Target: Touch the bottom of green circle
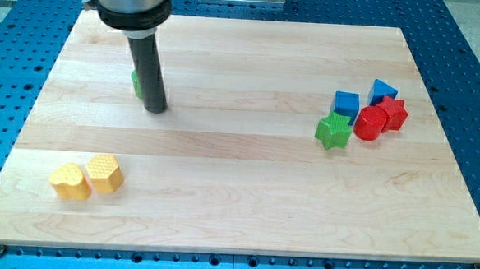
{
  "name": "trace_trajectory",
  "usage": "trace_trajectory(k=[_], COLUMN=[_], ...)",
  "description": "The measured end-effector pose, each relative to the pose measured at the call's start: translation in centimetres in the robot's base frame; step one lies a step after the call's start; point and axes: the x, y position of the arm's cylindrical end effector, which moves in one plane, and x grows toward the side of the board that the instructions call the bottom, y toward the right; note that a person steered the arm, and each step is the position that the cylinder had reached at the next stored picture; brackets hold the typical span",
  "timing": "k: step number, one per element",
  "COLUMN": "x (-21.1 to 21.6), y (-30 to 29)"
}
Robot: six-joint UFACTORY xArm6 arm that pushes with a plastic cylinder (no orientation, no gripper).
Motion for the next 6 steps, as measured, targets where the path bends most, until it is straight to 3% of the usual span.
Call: trace_trajectory(k=[3, 4, 6], x=[-1.7, 2.1, 1.1], y=[5.9, 4.7, 4.0])
